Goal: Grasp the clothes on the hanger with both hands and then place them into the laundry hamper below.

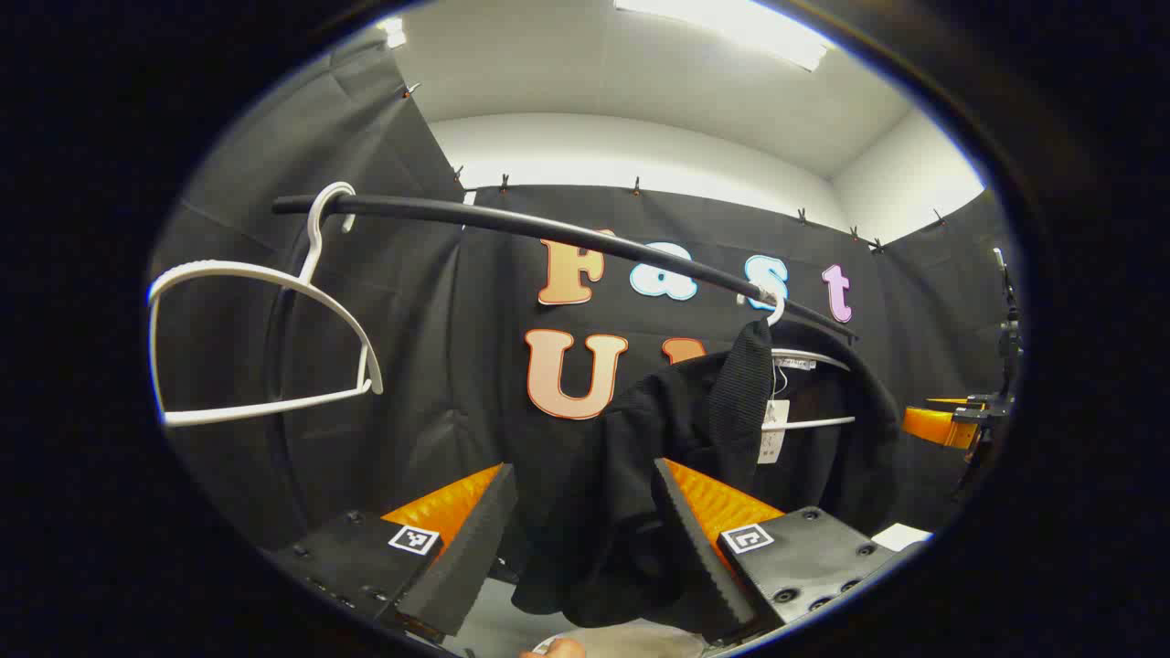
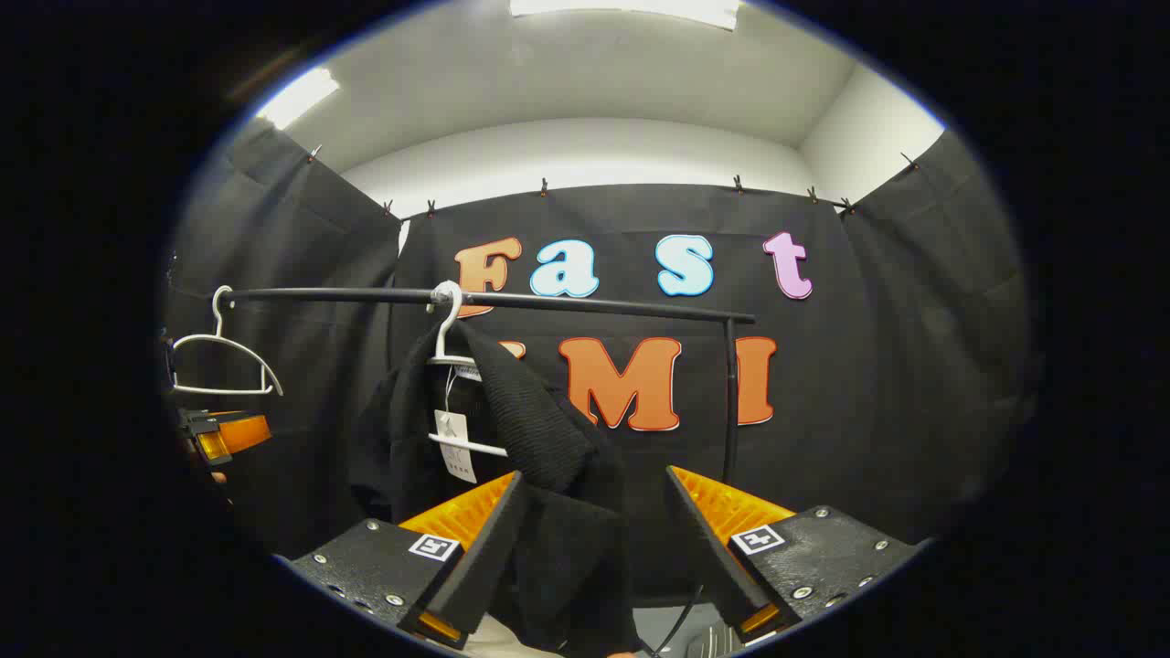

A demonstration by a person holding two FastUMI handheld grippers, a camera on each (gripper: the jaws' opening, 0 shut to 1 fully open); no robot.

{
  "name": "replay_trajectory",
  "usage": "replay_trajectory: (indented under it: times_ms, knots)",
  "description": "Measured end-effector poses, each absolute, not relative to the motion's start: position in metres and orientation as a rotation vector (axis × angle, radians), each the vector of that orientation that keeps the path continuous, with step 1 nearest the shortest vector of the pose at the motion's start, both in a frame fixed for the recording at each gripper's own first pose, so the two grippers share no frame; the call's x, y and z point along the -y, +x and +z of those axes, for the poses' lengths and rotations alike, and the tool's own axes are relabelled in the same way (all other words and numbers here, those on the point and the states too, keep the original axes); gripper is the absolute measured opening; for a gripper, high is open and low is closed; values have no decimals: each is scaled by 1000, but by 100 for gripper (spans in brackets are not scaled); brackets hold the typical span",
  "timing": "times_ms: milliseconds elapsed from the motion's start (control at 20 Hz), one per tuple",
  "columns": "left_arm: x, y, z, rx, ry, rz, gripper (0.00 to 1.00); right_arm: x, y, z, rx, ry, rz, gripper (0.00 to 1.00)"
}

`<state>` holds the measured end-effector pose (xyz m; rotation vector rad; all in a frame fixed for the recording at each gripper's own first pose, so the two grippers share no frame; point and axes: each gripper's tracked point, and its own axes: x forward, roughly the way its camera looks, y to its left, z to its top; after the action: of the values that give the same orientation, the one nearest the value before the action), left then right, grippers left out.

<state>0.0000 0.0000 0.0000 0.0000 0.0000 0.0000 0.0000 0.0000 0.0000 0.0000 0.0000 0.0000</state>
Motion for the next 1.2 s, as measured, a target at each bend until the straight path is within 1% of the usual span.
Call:
replay_trajectory:
  times_ms: [50,100,250,300,400,550,600,650,700,750,800,850,900,950,1000,1050,1150,1200]
  knots:
    - [2,-2,-1,-4,-8,-7,100,2,0,1,3,6,-4,100]
    - [5,-2,-1,-8,-13,-20,96,2,-2,1,4,13,-9,100]
    - [8,-3,8,12,26,-23,96,6,-8,0,5,37,-36,100]
    - [5,-4,11,21,57,-7,96,8,-11,-1,2,42,-45,93]
    - [10,-9,10,19,72,-14,96,11,-23,0,0,41,-49,93]
    - [26,-12,13,8,19,-74,96,12,-29,5,-4,24,-59,93]
    - [23,-12,16,16,7,-68,96,12,-31,8,-4,19,-60,93]
    - [18,-13,20,26,0,-51,92,12,-33,9,-4,12,-60,93]
    - [11,-16,23,29,-6,-33,96,11,-35,10,-5,7,-58,93]
    - [7,-17,23,21,-12,-28,92,12,-38,11,-5,7,-58,93]
    - [7,-20,22,14,-21,-36,96,11,-41,12,-3,9,-53,93]
    - [6,-21,22,9,-33,-43,92,11,-42,13,-2,11,-47,93]
    - [3,-20,21,7,-44,-43,93,10,-42,13,0,14,-43,93]
    - [-1,-19,21,10,-46,-30,96,11,-42,13,3,15,-41,93]
    - [-5,-19,21,15,-33,-11,96,12,-41,12,4,13,-42,93]
    - [-7,-17,19,15,-16,4,92,13,-39,9,1,8,-45,93]
    - [1,-13,11,-8,-5,-8,92,14,-35,0,-6,5,-54,93]
    - [7,-12,9,-14,-7,-29,100,13,-32,-4,-10,6,-56,93]
